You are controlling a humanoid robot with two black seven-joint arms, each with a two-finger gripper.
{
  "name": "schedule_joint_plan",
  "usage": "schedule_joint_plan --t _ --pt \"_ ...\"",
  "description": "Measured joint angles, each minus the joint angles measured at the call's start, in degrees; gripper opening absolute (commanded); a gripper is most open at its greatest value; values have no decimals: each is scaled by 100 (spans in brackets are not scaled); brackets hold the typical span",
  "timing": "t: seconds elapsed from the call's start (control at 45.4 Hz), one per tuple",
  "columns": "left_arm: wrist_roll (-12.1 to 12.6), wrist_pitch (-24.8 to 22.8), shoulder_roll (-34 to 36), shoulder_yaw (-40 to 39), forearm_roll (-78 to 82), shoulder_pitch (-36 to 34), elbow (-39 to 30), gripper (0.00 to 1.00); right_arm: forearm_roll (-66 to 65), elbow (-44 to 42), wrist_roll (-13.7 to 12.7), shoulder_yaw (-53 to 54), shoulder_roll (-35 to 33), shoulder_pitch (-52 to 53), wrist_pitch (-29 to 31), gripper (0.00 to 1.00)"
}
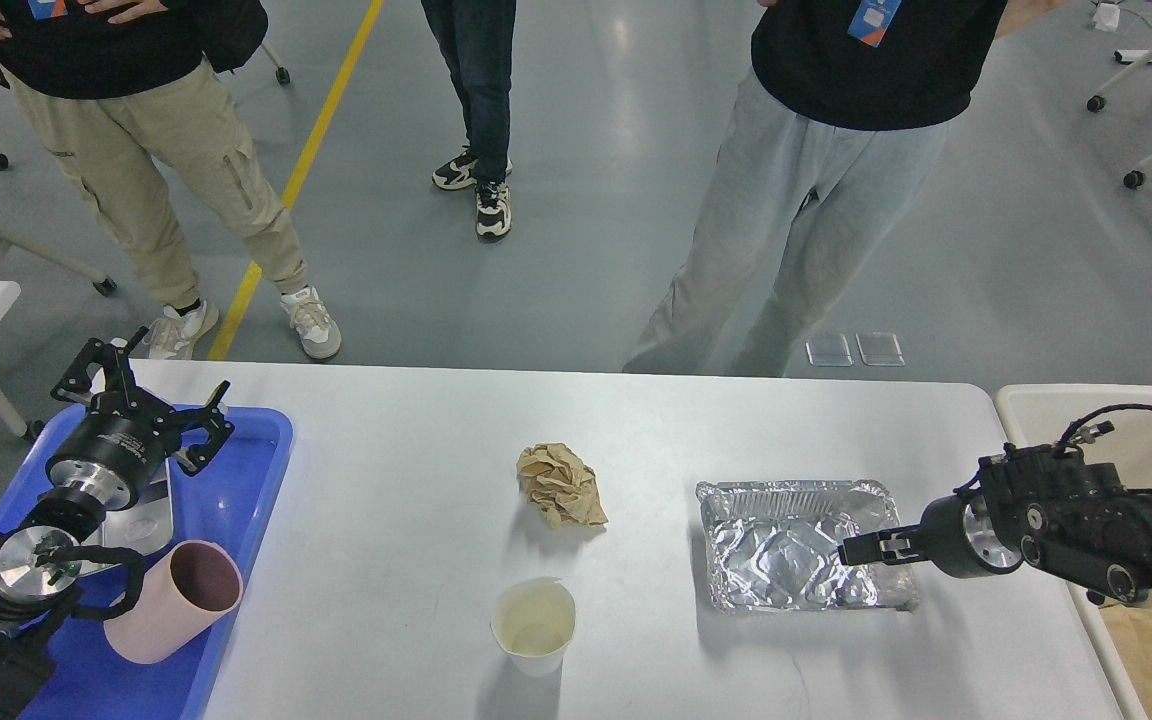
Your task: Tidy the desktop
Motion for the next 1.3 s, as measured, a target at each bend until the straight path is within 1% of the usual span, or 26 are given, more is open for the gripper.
schedule_joint_plan --t 0.022,0.044,0.088,0.11,0.176,0.198,0.286,0.727,0.881,0.992,1.102,1.19,1.3 --pt "0 -2 0 0 0 0 2 97 -1 -18 0 -34 10 -1 -4 62" --pt "0 -8 0 -5 0 1 4 97 -1 -42 0 -82 19 -1 -19 52" --pt "0 -11 0 -17 0 1 5 97 -1 -52 0 -113 19 -1 -30 43" --pt "-1 -12 0 -22 0 1 5 97 -1 -55 0 -127 19 -1 -39 40" --pt "-1 -12 0 -24 0 1 6 97 -7 -56 0 -175 3 5 -68 36" --pt "-2 -12 0 -25 0 1 6 97 -8 -56 0 -191 -6 11 -75 31" --pt "-1 -12 -5 -26 0 1 6 97 -9 -57 0 -232 -23 36 -89 1" --pt "-1 -19 -1 -26 0 7 6 97 2 -30 -6 -276 -129 57 -25 0" --pt "-7 -25 -1 -25 0 16 6 97 28 26 91 -317 -230 139 40 0" --pt "-10 -33 -1 -25 0 80 6 97 62 127 190 -264 -407 340 310 0" --pt "-10 -39 1 -26 8 126 6 97 202 378 279 -55 -652 635 719 0" --pt "-10 -46 26 -30 9 175 6 97 434 589 303 184 -839 785 1022 0" --pt "-10 -62 52 -30 9 230 6 97 720 760 311 395 -949 904 1259 0"
